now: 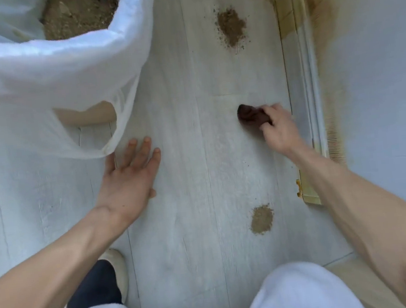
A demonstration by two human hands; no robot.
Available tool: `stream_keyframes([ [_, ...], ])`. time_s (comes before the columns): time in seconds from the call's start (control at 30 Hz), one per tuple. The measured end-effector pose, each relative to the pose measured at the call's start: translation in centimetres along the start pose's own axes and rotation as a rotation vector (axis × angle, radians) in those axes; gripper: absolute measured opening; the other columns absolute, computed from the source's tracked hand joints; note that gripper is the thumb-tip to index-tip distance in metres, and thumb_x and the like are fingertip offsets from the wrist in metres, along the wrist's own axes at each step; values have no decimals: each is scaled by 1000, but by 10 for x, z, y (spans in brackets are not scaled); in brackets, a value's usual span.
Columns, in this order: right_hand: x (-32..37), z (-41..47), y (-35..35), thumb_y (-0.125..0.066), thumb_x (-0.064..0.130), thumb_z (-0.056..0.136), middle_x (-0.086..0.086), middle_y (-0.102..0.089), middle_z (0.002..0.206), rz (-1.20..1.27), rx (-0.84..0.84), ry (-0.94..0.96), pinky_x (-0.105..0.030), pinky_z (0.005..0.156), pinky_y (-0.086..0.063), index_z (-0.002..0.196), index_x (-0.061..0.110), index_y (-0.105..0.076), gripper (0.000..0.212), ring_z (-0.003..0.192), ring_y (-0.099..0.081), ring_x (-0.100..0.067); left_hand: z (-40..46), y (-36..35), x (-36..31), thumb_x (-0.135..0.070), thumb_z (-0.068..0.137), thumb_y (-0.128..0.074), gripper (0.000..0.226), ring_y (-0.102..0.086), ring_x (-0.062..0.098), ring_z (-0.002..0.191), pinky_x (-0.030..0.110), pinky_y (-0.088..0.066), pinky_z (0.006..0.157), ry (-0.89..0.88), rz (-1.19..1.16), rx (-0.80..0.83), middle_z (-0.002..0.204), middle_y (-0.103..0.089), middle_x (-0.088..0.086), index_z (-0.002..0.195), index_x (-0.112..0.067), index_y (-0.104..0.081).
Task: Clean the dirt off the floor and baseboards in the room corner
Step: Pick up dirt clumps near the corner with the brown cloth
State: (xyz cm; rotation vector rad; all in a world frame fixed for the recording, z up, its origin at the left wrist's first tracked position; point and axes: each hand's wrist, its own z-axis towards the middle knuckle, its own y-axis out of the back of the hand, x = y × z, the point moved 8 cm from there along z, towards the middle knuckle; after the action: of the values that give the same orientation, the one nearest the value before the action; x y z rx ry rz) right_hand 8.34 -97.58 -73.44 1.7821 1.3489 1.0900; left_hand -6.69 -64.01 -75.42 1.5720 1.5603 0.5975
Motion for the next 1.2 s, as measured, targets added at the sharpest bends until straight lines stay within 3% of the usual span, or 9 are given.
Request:
stream_keyframes([
  [0.23, -16, -119, -43, -41, 21, 90, 7, -56, 121, -17, 237, 173, -50, 103, -40, 132, 31, -62, 48, 116, -48, -22, -1, 6, -2, -41, 104, -52, 89, 18, 28, 157, 52, 7, 127, -32, 91, 126, 169, 26, 5, 163, -22, 12],
  [0.33, -12, -93, 4, -48, 16, 100, -1, -59, 121, 98, 41, 169, -41, 100, -43, 128, 20, -66, 33, 116, -54, -23, -4, 10, 0, -41, 106, -46, 80, 15, 22, 158, 48, 6, 128, -46, 37, 133, 170, 22, 1, 164, -24, 7],
  [0.47, 13, -32, 46, -47, 24, 94, -9, -65, 118, 195, -106, 120, -36, 95, -45, 119, 23, -65, 31, 114, -59, -26, -24, 10, -4, -33, 106, -46, 66, -4, 19, 159, 40, -4, 129, -68, -216, -41, 173, -2, 0, 164, -21, -16],
  [0.67, 106, 55, 4, -47, 31, 87, -20, -61, 123, 98, -106, 88, -42, 97, -50, 133, 22, -59, 48, 112, -60, -40, -77, -9, 25, -14, 101, -54, 47, -38, 21, 149, 35, -24, 124, 91, -617, -291, 162, -41, 2, 148, -16, -52],
  [0.77, 200, 56, -40, -47, 28, 89, -13, -54, 130, 30, -76, 222, -49, 101, -48, 143, 35, -54, 54, 119, -55, -39, -107, -10, 57, -10, 100, -54, 42, -50, 20, 139, 35, -37, 116, 239, -722, -402, 152, -53, -4, 141, -18, -59],
  [0.87, 252, 4, -89, -50, 22, 93, -7, -53, 132, -62, 43, 466, -47, 103, -37, 141, 38, -58, 51, 121, -50, -34, -127, -17, 82, -10, 100, -54, 42, -55, 17, 135, 28, -38, 113, 333, -744, -432, 145, -60, -8, 139, -22, -62],
  [1.03, 169, -93, -108, -45, 21, 77, 8, -54, 111, -93, 406, 717, -41, 105, -23, 116, 53, -67, 55, 108, -44, -13, -140, -16, 103, -10, 99, -54, 39, -57, 13, 132, 26, -39, 111, 422, -785, -501, 138, -64, -12, 132, -24, -67],
  [1.13, 117, -116, -92, -45, 21, 77, 13, -56, 109, -108, 518, 631, -46, 109, -26, 105, 57, -63, 49, 105, -43, 0, -144, -20, 103, -8, 98, -53, 37, -58, 10, 129, 20, -37, 109, 458, -852, -554, 134, -67, -13, 128, -24, -70],
  [1.2, 107, -112, -73, -46, 23, 81, 11, -60, 109, -81, 490, 570, -44, 107, -36, 105, 50, -66, 41, 107, -51, -8, -149, -22, 106, -9, 100, -52, 36, -61, 8, 122, 18, -39, 105, 510, -923, -597, 130, -68, -15, 126, -25, -71],
])
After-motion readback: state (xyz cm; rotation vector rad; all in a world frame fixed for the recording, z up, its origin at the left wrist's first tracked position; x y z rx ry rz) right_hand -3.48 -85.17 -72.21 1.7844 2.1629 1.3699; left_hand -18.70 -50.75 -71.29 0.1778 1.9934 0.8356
